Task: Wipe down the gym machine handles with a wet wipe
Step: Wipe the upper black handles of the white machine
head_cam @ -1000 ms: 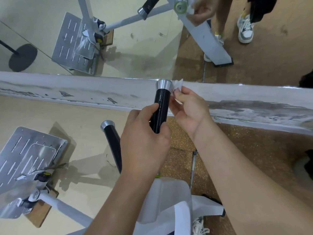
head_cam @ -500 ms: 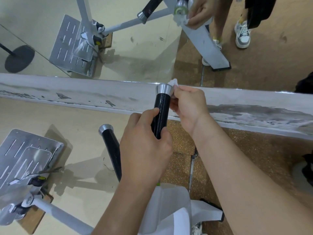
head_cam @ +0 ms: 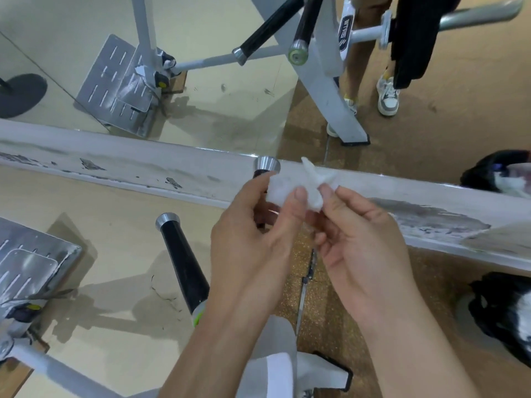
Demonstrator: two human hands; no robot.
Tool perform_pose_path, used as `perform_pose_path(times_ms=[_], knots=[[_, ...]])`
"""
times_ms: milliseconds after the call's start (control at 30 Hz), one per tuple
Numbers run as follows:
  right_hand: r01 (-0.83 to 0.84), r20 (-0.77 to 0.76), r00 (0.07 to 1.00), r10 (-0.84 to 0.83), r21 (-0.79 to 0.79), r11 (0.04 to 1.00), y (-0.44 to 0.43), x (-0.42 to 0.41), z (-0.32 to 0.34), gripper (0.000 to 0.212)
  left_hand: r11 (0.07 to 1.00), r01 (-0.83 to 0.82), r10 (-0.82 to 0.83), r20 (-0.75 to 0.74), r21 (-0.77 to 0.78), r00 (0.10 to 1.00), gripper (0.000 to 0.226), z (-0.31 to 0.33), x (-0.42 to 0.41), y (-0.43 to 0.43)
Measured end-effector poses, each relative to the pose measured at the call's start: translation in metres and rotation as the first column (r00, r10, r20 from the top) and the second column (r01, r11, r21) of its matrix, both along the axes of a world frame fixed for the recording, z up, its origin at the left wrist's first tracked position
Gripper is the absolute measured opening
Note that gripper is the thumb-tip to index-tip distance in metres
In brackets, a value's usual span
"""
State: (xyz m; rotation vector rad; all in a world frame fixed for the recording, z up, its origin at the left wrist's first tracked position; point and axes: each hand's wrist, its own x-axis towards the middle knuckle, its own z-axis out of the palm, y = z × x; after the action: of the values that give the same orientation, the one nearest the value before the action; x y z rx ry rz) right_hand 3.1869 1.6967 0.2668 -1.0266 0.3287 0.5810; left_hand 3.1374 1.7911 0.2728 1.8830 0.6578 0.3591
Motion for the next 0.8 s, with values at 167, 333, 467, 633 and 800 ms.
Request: perform_pose_path(times_ms=[167, 333, 467, 633, 800], knots=[[0.067, -0.118, 0.992, -0.045, 0.189, 0.98, -0.03, -0.03, 0.013, 0.016, 0.787, -0.099, 0.161, 0.048, -0.608, 0.986, 0.018, 0.019, -0.024, -0.029], [0.044, -0.15, 0.989, -0.008, 0.244, 0.969, -0.056, -0.06, 0.031, 0.02, 0.505, -0.078, 0.244, 0.056, -0.859, 0.968, 0.017, 0.032, -0.064, -0.058], [-0.021, -0.075, 0.996, 0.038, 0.215, 0.976, -0.079, -0.086, 0.053, 0.013, 0.44, -0.107, 0.326, 0.048, -0.891, 0.944, 0.011, 0.047, -0.096, -0.074], [-0.055, -0.007, 0.998, 0.057, 0.133, 0.99, -0.094, -0.124, 0.068, 0.015, 0.751, -0.209, 0.309, 0.054, -0.627, 0.949, 0.014, 0.065, -0.138, -0.094], [-0.311, 0.165, 0.929, 0.331, -0.133, 0.941, -0.087, -0.155, 0.064, 0.018, 0.896, -0.15, 0.193, 0.061, -0.417, 0.979, 0.014, 0.077, -0.175, -0.082]])
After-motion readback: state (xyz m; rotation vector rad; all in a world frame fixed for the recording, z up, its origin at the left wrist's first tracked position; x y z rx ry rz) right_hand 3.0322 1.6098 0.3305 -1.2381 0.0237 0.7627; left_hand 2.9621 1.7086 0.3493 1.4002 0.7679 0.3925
